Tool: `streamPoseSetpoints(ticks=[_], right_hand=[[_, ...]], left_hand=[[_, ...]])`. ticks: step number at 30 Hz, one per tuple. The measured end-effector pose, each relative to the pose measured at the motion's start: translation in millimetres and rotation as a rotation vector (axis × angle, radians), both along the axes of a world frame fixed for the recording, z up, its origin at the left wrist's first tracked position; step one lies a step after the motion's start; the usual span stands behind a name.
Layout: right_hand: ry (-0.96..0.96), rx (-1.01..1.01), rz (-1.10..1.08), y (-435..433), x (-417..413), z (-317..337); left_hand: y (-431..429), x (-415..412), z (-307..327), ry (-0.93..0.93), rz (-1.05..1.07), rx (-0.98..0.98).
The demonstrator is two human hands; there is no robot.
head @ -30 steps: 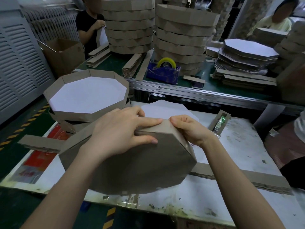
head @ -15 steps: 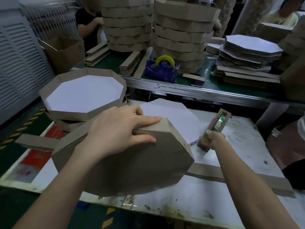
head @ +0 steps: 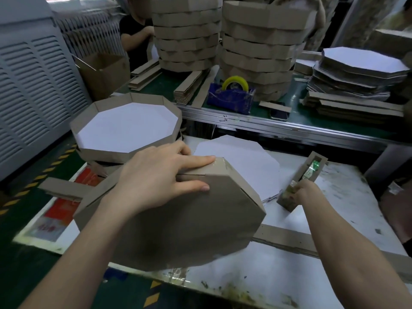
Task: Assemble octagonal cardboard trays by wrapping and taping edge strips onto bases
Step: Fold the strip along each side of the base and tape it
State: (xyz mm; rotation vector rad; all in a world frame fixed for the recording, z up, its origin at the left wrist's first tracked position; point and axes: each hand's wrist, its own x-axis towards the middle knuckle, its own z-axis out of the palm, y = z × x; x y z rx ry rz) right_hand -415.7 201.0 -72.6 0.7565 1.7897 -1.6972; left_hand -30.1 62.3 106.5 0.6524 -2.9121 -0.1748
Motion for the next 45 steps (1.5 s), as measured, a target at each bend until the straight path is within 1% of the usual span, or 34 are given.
streamPoseSetpoints(ticks=[2, 6, 7, 10, 12, 17, 23, 27, 29, 31, 33, 36, 38, 40, 41, 42, 44, 45], right_hand=[[0.031, -0.033, -0.081, -2.6, 6.4, 3.2], [0.137, -0.295, -0.326, -6.2, 26.2, 9.0], [0.169, -0.322, -0.356, -5.6, 32.7, 6.7], [0.280, -0.417, -0.347, -1.9, 51.1, -3.6], [0.320, -0.463, -0.355, 0.9, 55.9, -8.5], [0.346, -0.257, -0.296, 8.9, 54.3, -23.2], [0.394, -0.088, -0.272, 15.2, 58.4, -53.0], [0.361, 0.014, -0.267, 21.6, 63.1, -67.7], [0.373, 0.051, -0.269, 23.8, 65.5, -70.4], [0.436, 0.054, -0.262, 23.9, 65.7, -68.8], [0.542, 0.026, -0.221, 20.7, 62.5, -61.0], [0.695, -0.043, -0.161, 9.8, 50.2, -34.1], [0.805, -0.050, -0.098, 1.1, 36.1, -15.0], [0.833, 0.005, -0.018, -2.8, 20.1, -4.7], [0.809, 0.079, 0.040, -2.0, 12.9, -3.7], [0.776, 0.195, 0.126, 1.7, 6.4, -5.2], [0.742, 0.443, 0.385, 8.0, -0.7, -13.5], [0.754, 0.527, 0.491, 10.3, -1.3, -18.8]], left_hand=[[1.5, -2.3, 0.5, -0.005, -0.003, 0.002], [5.2, -4.8, 1.0, -0.012, -0.012, -0.033], [6.1, -4.7, 1.2, -0.011, -0.011, -0.035], [8.0, -3.8, 1.0, -0.011, -0.007, -0.041], [8.0, -2.7, 1.4, -0.005, -0.005, -0.039], [5.4, -1.1, 1.0, -0.011, 0.005, -0.029], [3.5, -1.0, 0.9, -0.001, 0.016, -0.025], [0.1, -0.7, 0.0, -0.001, 0.017, -0.021], [-1.5, -1.5, -0.1, -0.002, 0.020, -0.020], [-2.9, -2.3, -0.3, -0.007, 0.021, -0.019], [-3.8, -2.9, -0.7, -0.008, 0.018, -0.018], [-4.7, -4.3, -0.2, -0.005, 0.013, -0.011], [-5.4, -5.9, 0.2, -0.009, 0.012, -0.011], [-6.2, -7.0, 0.4, -0.010, 0.016, -0.011], [-6.7, -6.7, 0.3, -0.010, 0.018, -0.012], [-6.8, -6.5, 0.1, -0.009, 0.018, -0.013], [-8.3, -4.5, -0.6, -0.008, 0.020, -0.009], [-9.3, -3.3, -1.1, -0.008, 0.020, -0.001]])
